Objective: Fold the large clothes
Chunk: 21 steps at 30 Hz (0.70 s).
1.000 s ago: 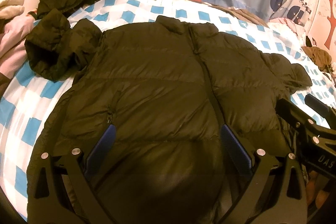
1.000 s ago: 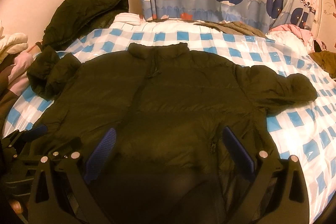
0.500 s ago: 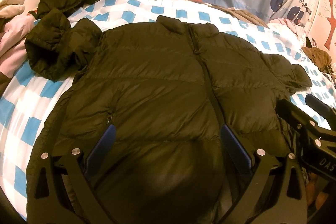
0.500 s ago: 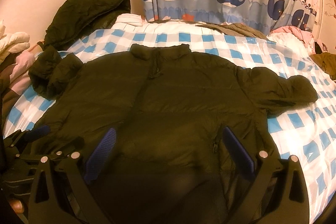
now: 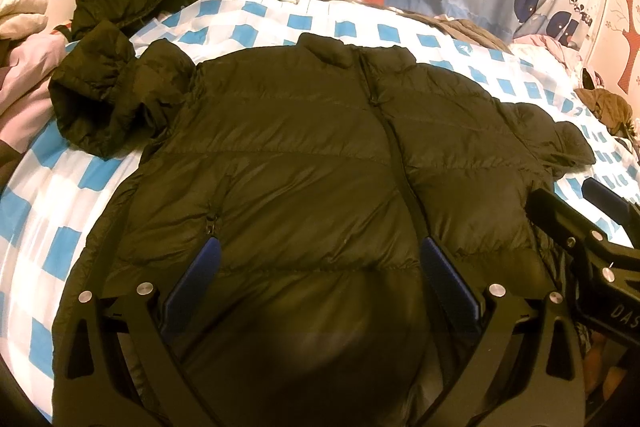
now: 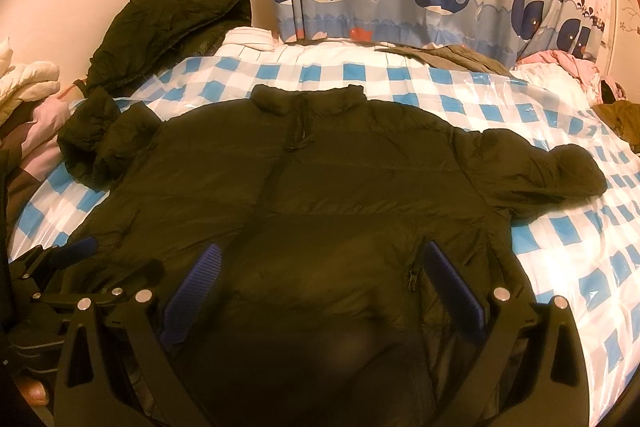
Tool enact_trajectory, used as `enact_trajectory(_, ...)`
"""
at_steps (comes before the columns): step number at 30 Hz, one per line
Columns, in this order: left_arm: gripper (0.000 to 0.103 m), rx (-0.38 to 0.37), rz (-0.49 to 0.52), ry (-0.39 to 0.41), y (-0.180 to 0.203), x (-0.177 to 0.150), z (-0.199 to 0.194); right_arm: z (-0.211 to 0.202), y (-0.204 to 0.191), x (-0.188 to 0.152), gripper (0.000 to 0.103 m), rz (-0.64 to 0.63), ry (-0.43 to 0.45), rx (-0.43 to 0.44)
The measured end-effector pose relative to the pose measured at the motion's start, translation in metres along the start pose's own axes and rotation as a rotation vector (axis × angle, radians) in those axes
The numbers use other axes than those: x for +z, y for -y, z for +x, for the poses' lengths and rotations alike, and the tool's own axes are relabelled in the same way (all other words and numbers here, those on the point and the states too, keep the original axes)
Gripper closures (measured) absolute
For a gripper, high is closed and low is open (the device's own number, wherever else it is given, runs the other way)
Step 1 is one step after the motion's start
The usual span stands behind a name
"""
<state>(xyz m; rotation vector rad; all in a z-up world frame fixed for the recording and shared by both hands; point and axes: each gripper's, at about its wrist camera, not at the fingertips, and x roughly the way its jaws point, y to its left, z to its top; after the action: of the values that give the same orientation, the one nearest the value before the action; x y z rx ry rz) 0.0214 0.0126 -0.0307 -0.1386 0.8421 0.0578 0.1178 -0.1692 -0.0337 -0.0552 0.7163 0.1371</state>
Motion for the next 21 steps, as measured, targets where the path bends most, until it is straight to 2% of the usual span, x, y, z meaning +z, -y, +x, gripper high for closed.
enact_trajectory(21,0.007,0.001,0.002,0.000,0.0003,-0.0001,-0.0007,-0.0002,0.0010,-0.0010,0.005,0.001,0.001,0.002)
